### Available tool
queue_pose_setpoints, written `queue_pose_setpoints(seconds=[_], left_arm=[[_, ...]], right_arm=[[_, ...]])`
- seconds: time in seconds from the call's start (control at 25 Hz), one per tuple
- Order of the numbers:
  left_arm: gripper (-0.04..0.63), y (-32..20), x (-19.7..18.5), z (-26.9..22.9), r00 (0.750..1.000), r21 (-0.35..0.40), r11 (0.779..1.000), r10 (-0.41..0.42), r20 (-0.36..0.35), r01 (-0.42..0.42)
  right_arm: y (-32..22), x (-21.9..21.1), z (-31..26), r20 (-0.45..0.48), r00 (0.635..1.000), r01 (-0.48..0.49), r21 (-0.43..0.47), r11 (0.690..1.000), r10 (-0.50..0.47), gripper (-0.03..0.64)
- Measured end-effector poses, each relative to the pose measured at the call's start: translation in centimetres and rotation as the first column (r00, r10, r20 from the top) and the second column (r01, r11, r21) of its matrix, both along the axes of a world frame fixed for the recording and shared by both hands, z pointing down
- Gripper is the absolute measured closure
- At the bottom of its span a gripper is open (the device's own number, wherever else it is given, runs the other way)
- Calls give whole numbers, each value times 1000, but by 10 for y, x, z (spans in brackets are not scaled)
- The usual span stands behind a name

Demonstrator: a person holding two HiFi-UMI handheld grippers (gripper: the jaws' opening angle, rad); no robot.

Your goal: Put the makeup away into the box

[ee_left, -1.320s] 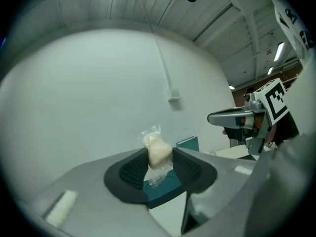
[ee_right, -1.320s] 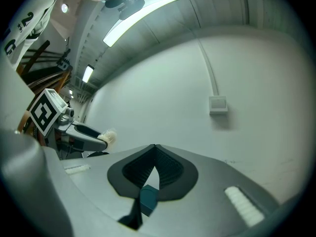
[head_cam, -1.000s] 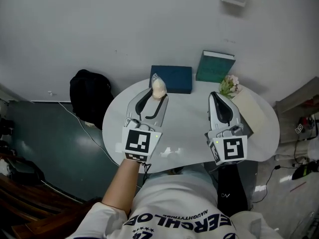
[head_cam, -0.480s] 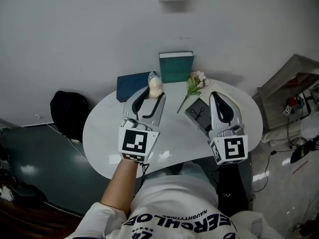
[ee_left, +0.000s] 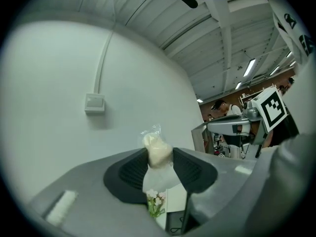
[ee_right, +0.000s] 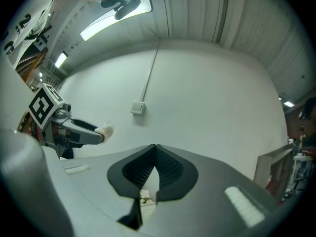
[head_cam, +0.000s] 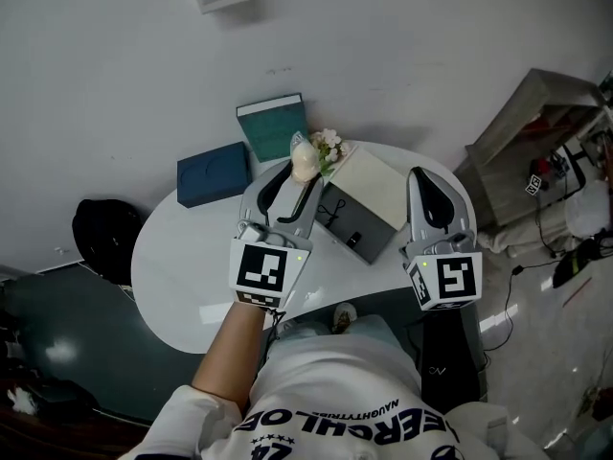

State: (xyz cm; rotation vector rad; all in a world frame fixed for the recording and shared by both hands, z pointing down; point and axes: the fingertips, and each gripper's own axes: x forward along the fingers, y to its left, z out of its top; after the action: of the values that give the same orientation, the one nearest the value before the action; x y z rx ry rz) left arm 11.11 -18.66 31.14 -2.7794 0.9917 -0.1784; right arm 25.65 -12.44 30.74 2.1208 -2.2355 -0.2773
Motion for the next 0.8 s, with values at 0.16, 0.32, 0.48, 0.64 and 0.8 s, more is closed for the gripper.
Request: queue_pose_setpoints(seconds=[0.16,0.32,0.48,0.64,0.8], left_arm=[[430,6,24,2,1000,2,1000,14,-3,-14],[430,9,43,8,999,-6,999,42,-3,-42],[428,20,72,50,992,-86,989,121,30,-118],[426,34,101,120,973,-242,954,207,98,-179],[426,53,119,189,944,-384,901,284,167,-203]], right_arm=[[6,26,7,20,1000,-23,-10,1000,23,588],[8,41,10,7,1000,-29,-12,999,29,588],[9,51,20,14,999,-44,-28,999,45,588],[11,59,24,18,998,-57,-35,998,57,588],[14,67,27,23,997,-75,-40,996,76,588]])
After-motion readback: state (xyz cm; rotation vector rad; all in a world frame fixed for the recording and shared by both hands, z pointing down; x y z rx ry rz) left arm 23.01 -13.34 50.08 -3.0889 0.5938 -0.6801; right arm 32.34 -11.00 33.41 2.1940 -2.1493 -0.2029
